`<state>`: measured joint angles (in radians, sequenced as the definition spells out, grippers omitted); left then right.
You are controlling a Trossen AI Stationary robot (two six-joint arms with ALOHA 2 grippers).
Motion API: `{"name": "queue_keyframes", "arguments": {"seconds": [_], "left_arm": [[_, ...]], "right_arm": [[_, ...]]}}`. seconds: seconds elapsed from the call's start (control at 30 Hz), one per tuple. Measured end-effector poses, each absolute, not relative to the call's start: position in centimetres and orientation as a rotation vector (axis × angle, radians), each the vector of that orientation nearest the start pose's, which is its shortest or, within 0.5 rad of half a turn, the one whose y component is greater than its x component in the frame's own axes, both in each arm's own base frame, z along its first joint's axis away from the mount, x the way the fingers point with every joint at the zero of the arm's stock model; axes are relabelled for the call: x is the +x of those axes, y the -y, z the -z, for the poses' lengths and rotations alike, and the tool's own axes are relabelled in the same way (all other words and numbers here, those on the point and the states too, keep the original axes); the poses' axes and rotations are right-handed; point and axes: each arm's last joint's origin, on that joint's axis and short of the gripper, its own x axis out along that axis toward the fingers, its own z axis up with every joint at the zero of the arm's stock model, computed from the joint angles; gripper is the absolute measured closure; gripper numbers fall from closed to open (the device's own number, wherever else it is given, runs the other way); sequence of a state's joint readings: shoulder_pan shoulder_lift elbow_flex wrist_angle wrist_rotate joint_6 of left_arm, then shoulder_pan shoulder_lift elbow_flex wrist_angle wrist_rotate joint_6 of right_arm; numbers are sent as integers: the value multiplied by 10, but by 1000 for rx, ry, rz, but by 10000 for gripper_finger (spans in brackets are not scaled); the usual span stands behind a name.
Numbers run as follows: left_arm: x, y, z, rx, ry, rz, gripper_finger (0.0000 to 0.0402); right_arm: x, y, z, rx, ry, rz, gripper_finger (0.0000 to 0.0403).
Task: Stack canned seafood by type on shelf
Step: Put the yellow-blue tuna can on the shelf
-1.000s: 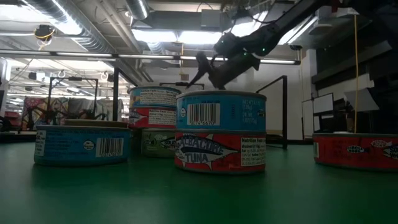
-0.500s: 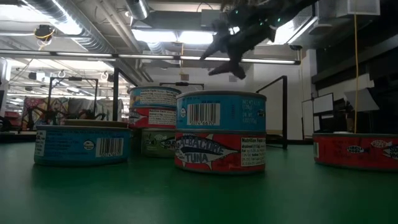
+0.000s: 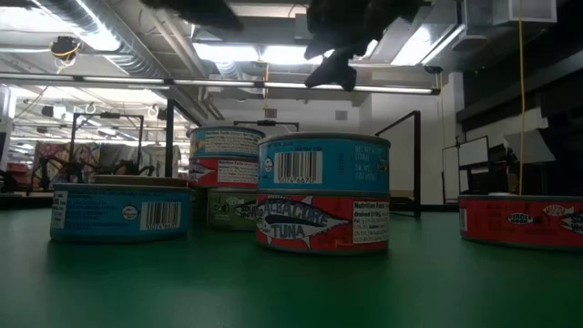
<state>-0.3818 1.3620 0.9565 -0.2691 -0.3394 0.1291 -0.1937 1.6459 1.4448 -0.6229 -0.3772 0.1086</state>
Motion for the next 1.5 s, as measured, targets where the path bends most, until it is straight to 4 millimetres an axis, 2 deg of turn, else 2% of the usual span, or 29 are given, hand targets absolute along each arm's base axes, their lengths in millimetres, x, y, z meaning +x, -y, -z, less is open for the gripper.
{"name": "queue_keyframes", "arguments": {"seconds": [0.1, 0.23, 0.4, 0.53, 0.77, 1.03, 1.5], "left_arm": [[277, 101, -246, 399, -687, 56, 247], [286, 102, -227, 457, -745, -30, 247], [292, 102, -212, 502, -791, -84, 247], [295, 103, -205, 466, -805, -102, 247], [295, 103, -201, 444, -817, -147, 247], [290, 100, -197, 386, -867, -206, 247], [287, 99, -191, 417, -922, -206, 247]], "right_arm": [[351, 32, -303, 243, -872, -159, 148], [347, 6, -298, 199, -953, -215, 148], [342, -14, -295, 173, -1018, -258, 148], [341, -26, -294, 102, -1030, -207, 148], [340, -38, -294, -5, -1030, -107, 148], [340, -39, -294, -5, -1030, -114, 148], [340, -39, -293, -4, -1033, -113, 148]]}}
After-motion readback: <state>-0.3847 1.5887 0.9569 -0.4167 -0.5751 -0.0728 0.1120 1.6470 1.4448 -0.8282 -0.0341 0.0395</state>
